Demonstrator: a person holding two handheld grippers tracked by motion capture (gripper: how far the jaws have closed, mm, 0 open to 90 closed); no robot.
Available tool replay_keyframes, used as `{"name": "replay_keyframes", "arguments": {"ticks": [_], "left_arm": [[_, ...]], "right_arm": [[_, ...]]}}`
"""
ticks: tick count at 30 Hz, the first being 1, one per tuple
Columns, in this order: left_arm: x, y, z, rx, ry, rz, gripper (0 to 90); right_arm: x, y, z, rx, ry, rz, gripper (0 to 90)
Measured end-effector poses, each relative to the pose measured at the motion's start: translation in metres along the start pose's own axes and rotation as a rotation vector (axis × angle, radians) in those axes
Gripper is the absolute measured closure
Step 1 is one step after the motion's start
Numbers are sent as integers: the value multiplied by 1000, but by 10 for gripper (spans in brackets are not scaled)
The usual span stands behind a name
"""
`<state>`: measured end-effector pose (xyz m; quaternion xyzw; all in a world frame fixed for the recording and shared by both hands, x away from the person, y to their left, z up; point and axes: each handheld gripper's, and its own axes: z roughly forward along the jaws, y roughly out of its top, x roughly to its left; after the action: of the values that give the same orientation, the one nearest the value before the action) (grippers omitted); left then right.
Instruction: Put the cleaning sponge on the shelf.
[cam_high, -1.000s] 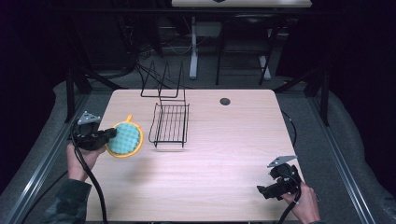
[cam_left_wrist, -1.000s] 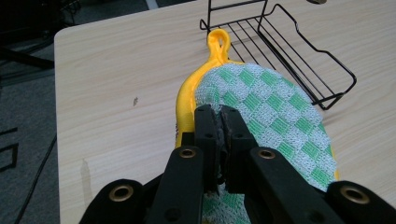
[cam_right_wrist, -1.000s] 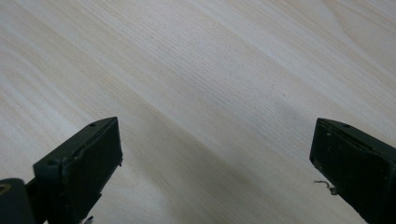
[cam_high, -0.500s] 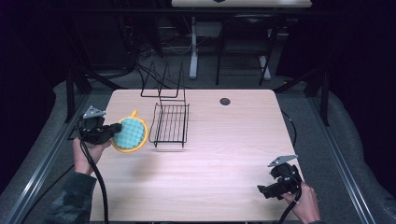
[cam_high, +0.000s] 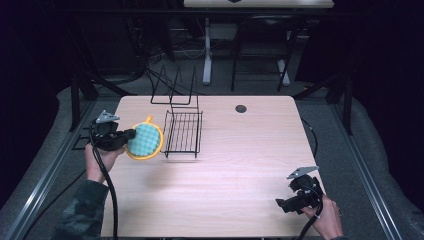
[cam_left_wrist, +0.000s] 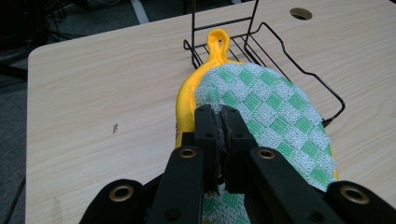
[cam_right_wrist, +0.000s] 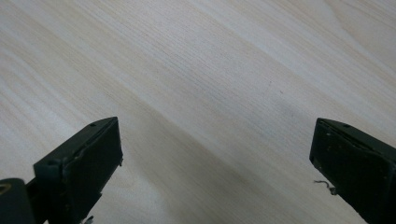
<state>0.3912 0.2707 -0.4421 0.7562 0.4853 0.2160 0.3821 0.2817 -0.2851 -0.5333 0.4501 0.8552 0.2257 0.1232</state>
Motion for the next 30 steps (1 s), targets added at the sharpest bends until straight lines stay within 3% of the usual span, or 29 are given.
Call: {"name": "replay_keyframes", "arguments": {"ticks": [19,30], "left_arm": [[-13,10,16,-26,-24,-6,873],[-19,12,34,-24,-34,-15,873]], "right_arm": [[0,1,0,1,0,2,19],[1,1,0,0,1,0,19]]}}
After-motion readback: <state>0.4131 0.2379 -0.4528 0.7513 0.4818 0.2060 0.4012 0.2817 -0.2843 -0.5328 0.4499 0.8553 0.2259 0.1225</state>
